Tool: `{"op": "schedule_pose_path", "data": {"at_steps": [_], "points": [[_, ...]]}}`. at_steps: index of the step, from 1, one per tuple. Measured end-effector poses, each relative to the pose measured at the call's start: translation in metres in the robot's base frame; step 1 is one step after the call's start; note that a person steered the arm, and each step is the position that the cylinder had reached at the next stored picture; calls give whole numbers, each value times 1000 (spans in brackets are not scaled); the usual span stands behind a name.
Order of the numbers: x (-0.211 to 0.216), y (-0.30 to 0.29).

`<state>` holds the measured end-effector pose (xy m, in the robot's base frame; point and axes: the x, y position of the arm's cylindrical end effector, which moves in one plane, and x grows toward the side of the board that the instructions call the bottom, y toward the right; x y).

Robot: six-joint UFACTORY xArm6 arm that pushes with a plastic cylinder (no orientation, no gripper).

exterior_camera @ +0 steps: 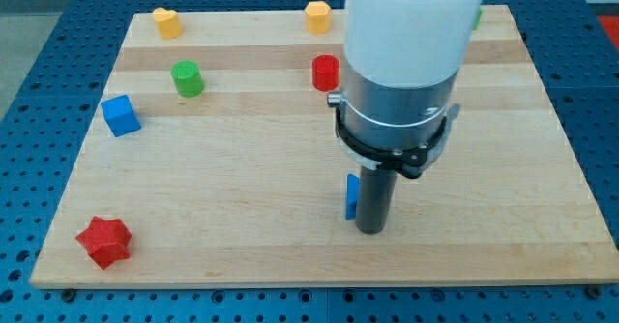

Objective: Move the blue triangle to the right center of the board

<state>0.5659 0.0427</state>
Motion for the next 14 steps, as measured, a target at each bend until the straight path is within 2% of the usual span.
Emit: {"op": "schedule_pose_path", "data": {"at_steps": [2, 4, 9, 12, 14], "points": [[-6, -20], [-40, -21], [-44, -63], [-60, -8], [-100, -5]]}}
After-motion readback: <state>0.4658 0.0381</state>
